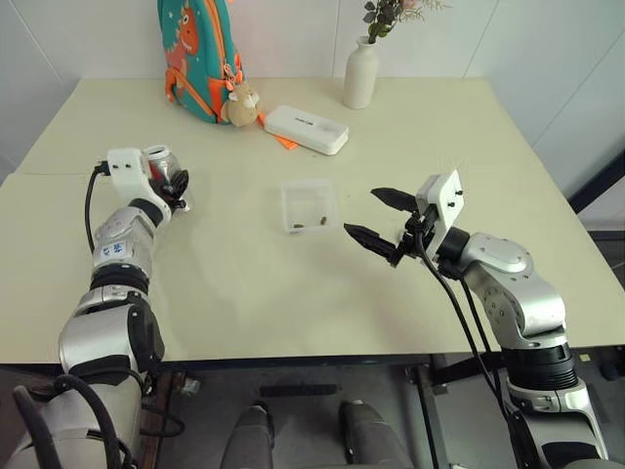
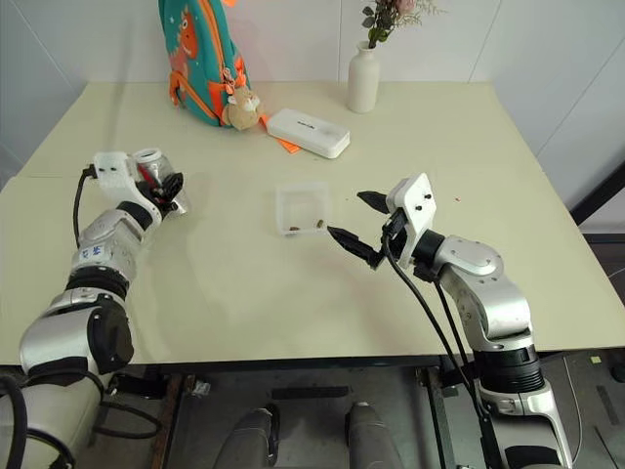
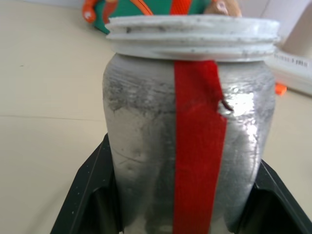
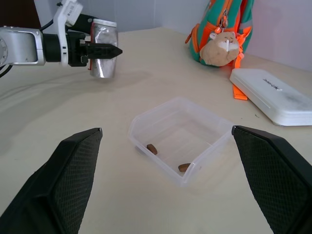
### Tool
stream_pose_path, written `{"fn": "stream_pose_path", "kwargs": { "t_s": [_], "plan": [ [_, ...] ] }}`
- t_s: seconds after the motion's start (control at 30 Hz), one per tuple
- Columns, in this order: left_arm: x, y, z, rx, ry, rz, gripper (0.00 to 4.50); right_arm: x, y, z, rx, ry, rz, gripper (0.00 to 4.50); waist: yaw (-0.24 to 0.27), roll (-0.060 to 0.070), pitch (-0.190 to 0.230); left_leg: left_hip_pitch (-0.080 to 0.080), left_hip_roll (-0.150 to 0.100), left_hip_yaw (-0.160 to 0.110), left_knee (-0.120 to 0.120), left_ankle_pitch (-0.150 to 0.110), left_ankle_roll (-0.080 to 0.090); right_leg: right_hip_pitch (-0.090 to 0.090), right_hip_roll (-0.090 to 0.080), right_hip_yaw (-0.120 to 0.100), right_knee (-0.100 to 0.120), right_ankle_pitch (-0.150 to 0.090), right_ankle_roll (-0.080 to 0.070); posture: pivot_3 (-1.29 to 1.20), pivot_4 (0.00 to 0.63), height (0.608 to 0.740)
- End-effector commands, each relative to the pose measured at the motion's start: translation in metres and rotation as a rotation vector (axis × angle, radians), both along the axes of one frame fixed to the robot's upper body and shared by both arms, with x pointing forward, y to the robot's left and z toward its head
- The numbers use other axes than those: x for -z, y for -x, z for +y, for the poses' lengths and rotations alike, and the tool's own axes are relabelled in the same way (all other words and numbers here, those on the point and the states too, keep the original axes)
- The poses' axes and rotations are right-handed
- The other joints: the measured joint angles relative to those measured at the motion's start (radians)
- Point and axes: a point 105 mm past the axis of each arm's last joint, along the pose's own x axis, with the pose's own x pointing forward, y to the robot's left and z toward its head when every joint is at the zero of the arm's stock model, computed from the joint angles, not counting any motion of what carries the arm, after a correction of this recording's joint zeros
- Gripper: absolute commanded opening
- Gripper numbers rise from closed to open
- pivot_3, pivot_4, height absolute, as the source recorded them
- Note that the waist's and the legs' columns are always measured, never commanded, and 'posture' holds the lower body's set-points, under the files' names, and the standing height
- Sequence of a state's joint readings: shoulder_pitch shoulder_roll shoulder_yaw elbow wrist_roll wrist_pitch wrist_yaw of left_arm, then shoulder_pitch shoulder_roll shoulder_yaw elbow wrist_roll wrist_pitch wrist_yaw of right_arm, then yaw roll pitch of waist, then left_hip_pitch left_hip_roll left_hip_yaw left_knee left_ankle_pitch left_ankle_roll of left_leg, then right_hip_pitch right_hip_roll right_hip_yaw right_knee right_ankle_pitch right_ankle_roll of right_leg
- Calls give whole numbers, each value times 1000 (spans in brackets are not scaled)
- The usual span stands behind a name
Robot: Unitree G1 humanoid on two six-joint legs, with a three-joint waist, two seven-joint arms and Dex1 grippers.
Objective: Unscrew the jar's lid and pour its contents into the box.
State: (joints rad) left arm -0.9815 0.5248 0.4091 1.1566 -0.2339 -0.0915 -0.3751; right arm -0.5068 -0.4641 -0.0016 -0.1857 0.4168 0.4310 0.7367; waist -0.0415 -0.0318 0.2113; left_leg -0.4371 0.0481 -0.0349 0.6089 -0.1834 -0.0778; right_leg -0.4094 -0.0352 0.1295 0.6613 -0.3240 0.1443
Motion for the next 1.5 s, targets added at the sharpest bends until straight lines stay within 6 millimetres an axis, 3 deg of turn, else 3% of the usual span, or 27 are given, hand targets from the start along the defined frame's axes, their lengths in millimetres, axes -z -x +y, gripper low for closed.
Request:
{"fn": "stream_pose_path", "kwargs": {
  "t_s": [0.03, 0.2, 0.47, 0.67, 0.9, 1.07, 1.13, 1.27, 1.5],
  "plan": [
    [-14, 9, 14, -35, 22, -109, 2044, -12, 8, 2, -18, 9, -68, 4480, 1, 0, 0, 0, 0, 0, 0, 0, 0, 0, 0, 0, 0, 0, 0, 0, 150, 740],
    [4, 17, 16, -10, -11, -91, 2044, -11, 8, 1, -20, 13, -65, 4480, 2, 0, 0, 0, 0, 0, 1, 0, 0, 0, 0, 0, 0, 1, 0, 0, 150, 740],
    [21, 27, 23, -21, -78, -39, 4472, -7, 8, 1, -30, 18, -57, 4500, 1, 0, 0, 0, 0, 0, 1, 0, 0, 0, 0, 0, 0, 1, 0, 0, 150, 740],
    [26, 43, 19, 27, -151, -31, 4472, -4, 3, -4, -6, 28, -49, 4500, -2, 0, 0, 0, 0, 0, 1, 0, 0, 0, 0, 0, -1, 1, 0, 0, 150, 740],
    [22, 87, 20, 28, -191, -12, 4472, 1, -6, -17, 38, 33, -22, 4500, -12, 0, 0, 1, 1, 0, 1, 0, 0, 1, 0, 0, -1, 2, -1, 0, 150, 740],
    [27, 124, 26, 76, -312, 51, 4472, 0, -9, -26, 39, 43, -35, 4500, -20, 0, 0, 2, 1, 1, 0, 0, 0, 1, 0, 2, -2, 2, -2, 0, 150, 740],
    [19, 132, 17, 169, -414, 40, 4472, -2, -7, -28, 16, 54, -43, 4500, -19, 0, 0, 3, 1, 2, -1, 0, 0, 1, 0, 1, -2, 1, -4, 0, 150, 740],
    [1, 146, -23, 484, -626, -29, 4472, -5, 0, -40, -18, 101, -85, 4500, -11, 0, 0, 3, 1, 2, -3, 0, 1, 2, 0, 2, -7, -7, -20, 0, 150, 740],
    [-18, 148, -64, 758, -699, -121, 4472, -1, 18, -65, -105, 206, -79, 4500, -14, 0, 0, 11, 1, 9, -13, 1, 4, 14, -4, 2, -24, -5, -19, 0, 150, 740]
  ]
}}
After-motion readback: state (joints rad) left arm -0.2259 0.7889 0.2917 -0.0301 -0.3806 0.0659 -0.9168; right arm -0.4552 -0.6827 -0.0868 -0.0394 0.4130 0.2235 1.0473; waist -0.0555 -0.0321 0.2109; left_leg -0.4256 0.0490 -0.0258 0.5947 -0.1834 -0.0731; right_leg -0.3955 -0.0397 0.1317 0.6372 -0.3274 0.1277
